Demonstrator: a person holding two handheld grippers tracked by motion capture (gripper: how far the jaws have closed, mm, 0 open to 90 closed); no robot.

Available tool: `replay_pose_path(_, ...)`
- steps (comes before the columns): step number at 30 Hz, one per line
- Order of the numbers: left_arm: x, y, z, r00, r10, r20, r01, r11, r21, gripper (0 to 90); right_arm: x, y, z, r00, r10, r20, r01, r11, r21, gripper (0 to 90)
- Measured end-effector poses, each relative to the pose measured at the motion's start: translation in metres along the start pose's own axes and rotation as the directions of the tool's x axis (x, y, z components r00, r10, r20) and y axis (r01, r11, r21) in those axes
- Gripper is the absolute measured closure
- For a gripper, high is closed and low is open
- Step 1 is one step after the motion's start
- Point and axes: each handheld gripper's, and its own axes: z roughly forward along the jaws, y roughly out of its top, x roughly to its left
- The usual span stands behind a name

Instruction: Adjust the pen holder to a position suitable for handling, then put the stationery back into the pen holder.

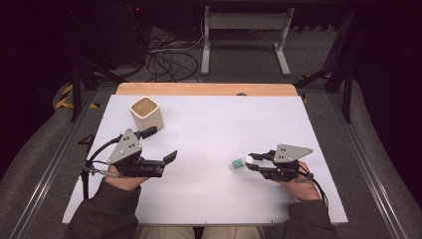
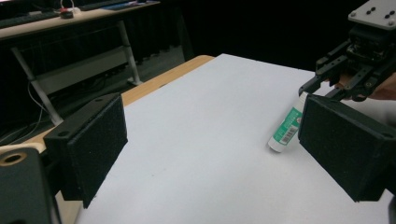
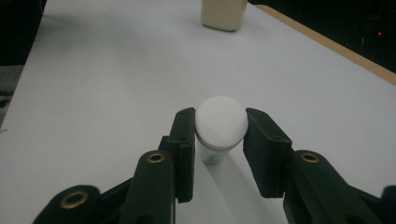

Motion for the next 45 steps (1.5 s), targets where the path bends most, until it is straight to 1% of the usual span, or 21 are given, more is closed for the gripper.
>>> replay_pose_path(7, -0.005, -0.002, 0.008, 0.9997, 0.001, 0.023, -0.002, 0.9999, 0.010, 9.1, 0.002, 0.002, 0.001, 1.0000, -0.004, 0.000, 0.004, 1.000, -0.013, 65.8)
replay_pose_path(13, -0.013, -0.006, 0.019, 0.9988, 0.011, 0.049, -0.013, 0.9995, 0.028, 9.2, 0.004, 0.008, -0.002, 0.9998, -0.016, 0.015, 0.016, 0.998, -0.054, 65.7)
replay_pose_path(15, -0.016, -0.007, 0.023, 0.9983, 0.008, 0.058, -0.010, 0.9995, 0.031, 9.2, 0.005, 0.009, -0.003, 0.9998, -0.011, 0.016, 0.012, 0.997, -0.070, 65.8)
replay_pose_path(20, -0.024, -0.013, 0.037, 0.9951, 0.016, 0.098, -0.020, 0.9990, 0.039, 9.3, 0.006, 0.013, -0.005, 0.9999, -0.005, 0.009, 0.006, 0.995, -0.103, 65.7)
replay_pose_path(23, -0.030, -0.016, 0.045, 0.9933, 0.019, 0.114, -0.025, 0.9985, 0.049, 9.3, 0.007, 0.016, -0.005, 1.0000, 0.002, 0.006, -0.001, 0.993, -0.114, 65.7)
replay_pose_path(26, -0.033, -0.019, 0.053, 0.9928, 0.023, 0.117, -0.029, 0.9982, 0.053, 9.5, 0.008, 0.018, -0.004, 1.0000, 0.008, 0.001, -0.008, 0.993, -0.121, 65.7)
replay_pose_path(28, -0.034, -0.020, 0.056, 0.9929, 0.016, 0.118, -0.022, 0.9984, 0.052, 9.6, 0.008, 0.020, -0.003, 0.9999, 0.013, -0.001, -0.013, 0.992, -0.124, 65.7)
replay_pose_path(29, -0.035, -0.022, 0.059, 0.9925, 0.006, 0.122, -0.012, 0.9988, 0.048, 9.9, 0.009, 0.020, -0.003, 0.9999, 0.016, -0.002, -0.016, 0.992, -0.128, 65.7)
replay_pose_path(30, -0.036, -0.023, 0.061, 0.9922, 0.004, 0.124, -0.009, 0.9989, 0.045, 10.2, 0.009, 0.021, -0.003, 0.9998, 0.017, -0.005, -0.017, 0.991, -0.132, 65.7)
replay_pose_path(33, -0.039, -0.027, 0.067, 0.9906, 0.008, 0.137, -0.014, 0.9991, 0.040, 11.6, 0.010, 0.024, -0.003, 0.9998, 0.019, -0.011, -0.020, 0.989, -0.145, 65.7)
replay_pose_path(35, -0.042, -0.029, 0.071, 0.9894, 0.004, 0.145, -0.011, 0.9990, 0.044, 12.7, 0.011, 0.025, -0.003, 0.9997, 0.019, -0.015, -0.021, 0.988, -0.156, 65.7)
replay_pose_path(39, -0.048, -0.029, 0.079, 0.9876, 0.014, 0.157, -0.022, 0.9986, 0.048, 14.5, 0.012, 0.028, -0.004, 0.9995, 0.021, -0.025, -0.025, 0.985, -0.171, 65.7)
replay_pose_path(43, -0.054, -0.026, 0.087, 0.9855, 0.030, 0.167, -0.038, 0.9981, 0.049, 15.8, 0.014, 0.032, -0.003, 0.9996, 0.016, -0.024, -0.020, 0.983, -0.184, 65.7)
replay_pose_path(45, -0.057, -0.025, 0.091, 0.9836, 0.035, 0.177, -0.044, 0.9980, 0.046, 16.6, 0.015, 0.034, -0.003, 0.9995, 0.014, -0.028, -0.019, 0.981, -0.191, 65.7)
